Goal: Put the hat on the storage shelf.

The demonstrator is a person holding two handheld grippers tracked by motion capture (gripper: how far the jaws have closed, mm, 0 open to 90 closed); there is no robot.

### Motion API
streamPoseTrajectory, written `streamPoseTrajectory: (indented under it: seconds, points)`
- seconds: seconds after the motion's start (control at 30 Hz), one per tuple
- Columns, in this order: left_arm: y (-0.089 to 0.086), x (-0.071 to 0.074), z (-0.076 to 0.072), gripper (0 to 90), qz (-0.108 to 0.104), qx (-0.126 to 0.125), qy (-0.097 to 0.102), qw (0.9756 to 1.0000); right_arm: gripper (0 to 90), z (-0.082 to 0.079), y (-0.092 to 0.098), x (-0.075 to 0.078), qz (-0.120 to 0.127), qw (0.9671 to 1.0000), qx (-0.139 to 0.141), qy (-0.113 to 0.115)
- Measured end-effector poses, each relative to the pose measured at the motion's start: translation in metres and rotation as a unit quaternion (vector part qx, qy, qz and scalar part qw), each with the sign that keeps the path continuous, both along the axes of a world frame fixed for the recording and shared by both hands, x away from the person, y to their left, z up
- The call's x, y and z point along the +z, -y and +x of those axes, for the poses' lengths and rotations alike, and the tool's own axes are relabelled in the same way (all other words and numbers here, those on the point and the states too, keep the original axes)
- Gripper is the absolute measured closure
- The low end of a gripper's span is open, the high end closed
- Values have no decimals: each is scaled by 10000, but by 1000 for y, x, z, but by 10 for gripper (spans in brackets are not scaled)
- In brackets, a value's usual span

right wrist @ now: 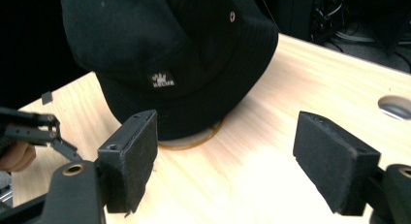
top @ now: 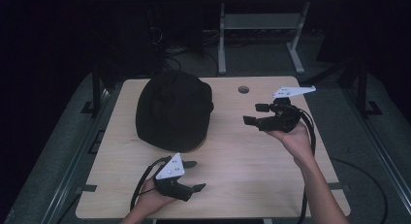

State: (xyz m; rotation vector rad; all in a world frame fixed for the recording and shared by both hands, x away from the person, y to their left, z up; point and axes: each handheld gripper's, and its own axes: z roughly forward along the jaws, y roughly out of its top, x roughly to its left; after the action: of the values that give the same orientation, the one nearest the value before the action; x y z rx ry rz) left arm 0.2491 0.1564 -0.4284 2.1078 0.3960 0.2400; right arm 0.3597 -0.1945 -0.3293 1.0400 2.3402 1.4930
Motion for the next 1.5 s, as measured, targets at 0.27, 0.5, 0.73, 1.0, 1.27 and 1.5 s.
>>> streamPoseTrajectory:
  seconds: [0.27, 0.5, 0.73, 1.0, 1.27, 1.5]
  points:
    - [-1, -1, 1, 240, -32, 26, -31, 10000, 235, -8, 15, -18, 37, 9999, -103, -102]
    - [-1, -1, 1, 235, -30, 21, -41, 10000, 235, -17, 27, -25, 93, 9997, -187, -135]
    - [-1, -1, 1, 234, -30, 27, -55, 10000, 235, -26, 38, -35, 117, 9994, -246, -196]
    - [-1, -1, 2, 233, -20, 27, -71, 10000, 235, -34, 47, -46, 159, 9990, -308, -286]
    - [-2, -2, 2, 233, 18, 39, -93, 9999, 232, -43, 56, -55, 196, 9986, -370, -334]
    - [-2, -2, 2, 231, 2, 48, -127, 9999, 225, -50, 63, -63, 209, 9981, -436, -386]
